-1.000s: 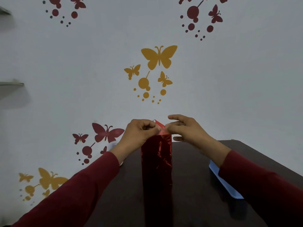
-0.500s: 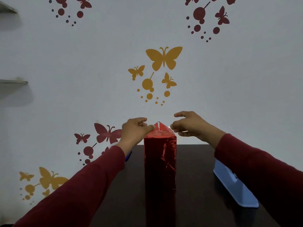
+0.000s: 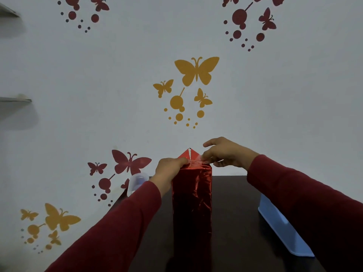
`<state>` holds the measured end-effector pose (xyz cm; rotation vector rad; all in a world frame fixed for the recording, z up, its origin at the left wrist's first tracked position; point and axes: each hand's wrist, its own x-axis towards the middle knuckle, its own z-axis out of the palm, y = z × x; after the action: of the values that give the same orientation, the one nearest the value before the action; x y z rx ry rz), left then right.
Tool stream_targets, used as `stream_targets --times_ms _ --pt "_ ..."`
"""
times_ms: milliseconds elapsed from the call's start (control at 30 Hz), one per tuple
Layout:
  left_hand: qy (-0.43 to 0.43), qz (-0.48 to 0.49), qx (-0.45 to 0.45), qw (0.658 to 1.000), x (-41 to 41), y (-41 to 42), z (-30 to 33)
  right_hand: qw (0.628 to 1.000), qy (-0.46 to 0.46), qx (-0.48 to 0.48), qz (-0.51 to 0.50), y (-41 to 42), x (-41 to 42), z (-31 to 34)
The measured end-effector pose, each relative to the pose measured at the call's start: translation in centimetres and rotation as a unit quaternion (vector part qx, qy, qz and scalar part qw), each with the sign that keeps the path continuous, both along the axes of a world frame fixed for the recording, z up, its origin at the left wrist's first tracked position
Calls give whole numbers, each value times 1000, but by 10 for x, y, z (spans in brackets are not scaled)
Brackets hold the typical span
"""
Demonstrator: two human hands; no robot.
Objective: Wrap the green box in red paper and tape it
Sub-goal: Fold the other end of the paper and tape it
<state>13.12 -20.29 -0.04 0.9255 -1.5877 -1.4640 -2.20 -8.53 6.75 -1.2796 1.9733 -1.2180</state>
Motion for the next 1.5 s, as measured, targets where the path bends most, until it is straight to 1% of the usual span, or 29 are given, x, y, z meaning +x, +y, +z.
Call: stream_targets --times_ms 300,533,600,700,733,767,933,1133,1233,1333,1400,1500 --pt "-7 2 -19 1000 -4 -5 -5 998 49 14 -20 -5 0 -5" --pt "-4 4 -31 1000 -7 -10 -9 997 22 40 -69 -11 9 -1" --pt "1 7 -31 999 -7 -11 -10 996 -11 46 -80 -10 7 -4" --pt "4 11 -36 999 -8 -11 -11 981 -171 42 -85 -10 10 -23" --pt "3 13 -38 999 -8 -12 -11 973 -212 30 -88 -12 13 -31" --pt "1 14 -40 999 -9 -11 -12 969 -232 15 -89 -13 17 -38" --pt "3 23 -42 999 -7 -10 -11 971 -219 -41 -85 -13 26 -52" --pt "3 30 -50 998 -8 -6 -12 957 -278 -72 -31 3 9 -58" --pt "3 25 -42 999 -7 -5 -12 961 -264 -62 -46 1 14 -56" --pt "-1 15 -41 999 -6 -5 -11 963 -248 -41 -91 -4 25 -53" --pt "0 16 -40 999 -5 -5 -11 960 -262 -41 -94 -5 28 -52" --pt "6 22 -34 999 -5 -7 -11 948 -302 -69 -73 -3 25 -55"
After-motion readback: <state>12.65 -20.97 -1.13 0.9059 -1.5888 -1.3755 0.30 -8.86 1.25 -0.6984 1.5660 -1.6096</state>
